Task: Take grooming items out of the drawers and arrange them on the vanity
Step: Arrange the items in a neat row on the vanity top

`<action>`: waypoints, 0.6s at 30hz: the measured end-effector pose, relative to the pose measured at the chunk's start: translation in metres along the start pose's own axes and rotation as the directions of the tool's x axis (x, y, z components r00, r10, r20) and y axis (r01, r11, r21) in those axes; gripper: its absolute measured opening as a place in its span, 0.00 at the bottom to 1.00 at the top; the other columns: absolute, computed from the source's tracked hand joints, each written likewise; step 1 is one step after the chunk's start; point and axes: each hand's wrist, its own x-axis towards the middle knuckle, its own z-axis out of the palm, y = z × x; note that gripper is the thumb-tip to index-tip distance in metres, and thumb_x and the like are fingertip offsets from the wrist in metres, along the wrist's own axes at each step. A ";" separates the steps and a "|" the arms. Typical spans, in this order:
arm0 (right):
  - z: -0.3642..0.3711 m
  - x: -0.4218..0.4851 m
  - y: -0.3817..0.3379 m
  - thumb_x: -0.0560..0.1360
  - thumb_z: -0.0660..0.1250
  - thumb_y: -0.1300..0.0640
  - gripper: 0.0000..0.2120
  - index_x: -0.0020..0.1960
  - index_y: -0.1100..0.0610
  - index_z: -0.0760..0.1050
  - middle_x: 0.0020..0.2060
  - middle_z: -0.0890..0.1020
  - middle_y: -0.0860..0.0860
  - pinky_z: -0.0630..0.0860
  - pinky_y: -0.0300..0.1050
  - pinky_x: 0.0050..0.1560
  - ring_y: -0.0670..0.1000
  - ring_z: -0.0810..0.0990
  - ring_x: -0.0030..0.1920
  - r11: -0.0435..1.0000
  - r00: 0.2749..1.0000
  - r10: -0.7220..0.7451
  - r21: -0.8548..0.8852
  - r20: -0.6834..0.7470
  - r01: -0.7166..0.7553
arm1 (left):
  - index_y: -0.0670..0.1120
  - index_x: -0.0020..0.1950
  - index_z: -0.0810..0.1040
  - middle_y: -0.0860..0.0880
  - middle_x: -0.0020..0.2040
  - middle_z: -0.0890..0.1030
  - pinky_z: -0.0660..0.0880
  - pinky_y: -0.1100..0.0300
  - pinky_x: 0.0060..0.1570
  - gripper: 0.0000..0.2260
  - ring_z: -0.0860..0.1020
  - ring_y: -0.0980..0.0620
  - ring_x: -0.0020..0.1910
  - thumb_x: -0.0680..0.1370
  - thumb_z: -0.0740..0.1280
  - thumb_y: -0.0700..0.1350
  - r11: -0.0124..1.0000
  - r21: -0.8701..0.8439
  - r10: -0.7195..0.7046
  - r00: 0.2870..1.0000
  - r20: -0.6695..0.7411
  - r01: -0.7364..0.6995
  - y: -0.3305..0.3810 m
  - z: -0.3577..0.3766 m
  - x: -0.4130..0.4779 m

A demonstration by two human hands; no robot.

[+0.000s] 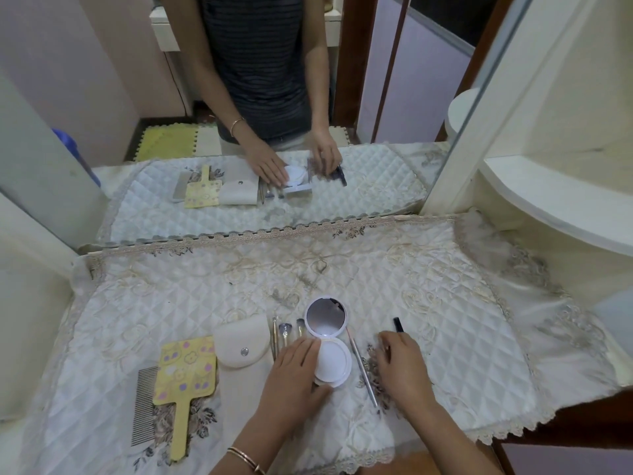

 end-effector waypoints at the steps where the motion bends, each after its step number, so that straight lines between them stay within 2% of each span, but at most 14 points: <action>1: 0.000 0.001 0.003 0.76 0.60 0.63 0.09 0.52 0.61 0.77 0.44 0.77 0.54 0.69 0.41 0.40 0.56 0.75 0.48 1.000 1.000 -0.001 -0.023 0.008 0.002 | 0.47 0.58 0.69 0.51 0.51 0.83 0.66 0.59 0.58 0.28 0.69 0.55 0.56 0.65 0.57 0.63 1.000 0.017 0.006 1.000 -0.027 -0.006 0.000 0.001 -0.001; 3: 0.001 0.004 0.004 0.76 0.59 0.62 0.06 0.44 0.59 0.74 0.37 0.73 0.50 0.62 0.36 0.30 0.53 0.74 0.41 0.996 0.999 -0.014 -0.091 0.034 0.017 | 0.47 0.58 0.69 0.51 0.51 0.83 0.72 0.61 0.55 0.28 0.69 0.54 0.55 0.65 0.57 0.63 1.000 0.023 0.017 0.999 -0.045 -0.016 0.000 0.000 0.000; 4: 0.002 0.005 0.003 0.76 0.59 0.62 0.06 0.42 0.57 0.72 0.36 0.72 0.50 0.62 0.39 0.30 0.53 0.73 0.40 0.993 0.999 -0.012 -0.119 0.041 0.016 | 0.46 0.57 0.70 0.51 0.51 0.83 0.74 0.60 0.55 0.28 0.69 0.53 0.55 0.65 0.57 0.63 1.000 0.023 0.016 0.999 -0.039 -0.015 0.000 0.000 0.001; 7: 0.006 0.007 0.000 0.75 0.60 0.61 0.05 0.47 0.60 0.74 0.38 0.79 0.54 0.68 0.46 0.37 0.55 0.77 0.43 0.994 0.999 0.012 -0.110 0.053 -0.006 | 0.46 0.57 0.72 0.51 0.51 0.82 0.79 0.56 0.50 0.28 0.73 0.52 0.55 0.65 0.58 0.63 0.999 0.032 0.004 1.000 -0.015 -0.004 -0.003 -0.002 0.001; 8: 0.006 0.007 -0.003 0.75 0.60 0.60 0.06 0.49 0.60 0.75 0.40 0.81 0.55 0.71 0.47 0.39 0.55 0.78 0.44 0.997 0.998 0.025 -0.076 0.051 -0.021 | 0.46 0.57 0.72 0.50 0.52 0.82 0.80 0.55 0.49 0.28 0.73 0.51 0.56 0.66 0.58 0.63 1.000 0.026 0.005 1.000 -0.008 -0.005 -0.002 -0.003 0.001; 10: 0.007 0.006 -0.008 0.76 0.61 0.58 0.08 0.50 0.60 0.76 0.41 0.83 0.55 0.74 0.48 0.43 0.55 0.79 0.43 0.999 0.998 0.035 -0.016 0.056 -0.035 | 0.46 0.58 0.70 0.49 0.53 0.82 0.77 0.55 0.55 0.28 0.72 0.49 0.58 0.66 0.58 0.63 0.999 0.039 0.008 1.000 0.002 -0.008 0.001 -0.005 0.000; 13: 0.005 0.005 -0.012 0.76 0.62 0.55 0.10 0.50 0.60 0.77 0.42 0.83 0.55 0.75 0.47 0.46 0.54 0.80 0.44 1.000 0.995 0.021 -0.002 0.095 -0.021 | 0.45 0.60 0.70 0.48 0.57 0.81 0.76 0.53 0.56 0.31 0.77 0.45 0.59 0.65 0.58 0.65 0.999 0.049 0.016 0.998 0.053 -0.018 0.016 -0.008 0.003; 16: -0.001 0.005 -0.009 0.76 0.63 0.58 0.08 0.51 0.60 0.77 0.37 0.82 0.53 0.76 0.46 0.43 0.52 0.79 0.38 0.996 0.996 0.027 0.081 0.084 -0.033 | 0.48 0.59 0.69 0.52 0.56 0.82 0.77 0.56 0.53 0.30 0.80 0.52 0.57 0.64 0.54 0.65 0.997 0.075 0.018 0.989 0.148 -0.030 0.038 -0.007 0.014; 18: -0.008 0.007 -0.002 0.76 0.62 0.60 0.09 0.54 0.60 0.77 0.40 0.80 0.52 0.73 0.41 0.44 0.51 0.78 0.42 0.995 0.999 0.026 0.095 0.031 -0.029 | 0.48 0.59 0.71 0.52 0.56 0.82 0.73 0.57 0.60 0.29 0.80 0.54 0.57 0.66 0.52 0.65 0.996 0.084 0.024 0.981 0.191 -0.040 0.051 -0.004 0.022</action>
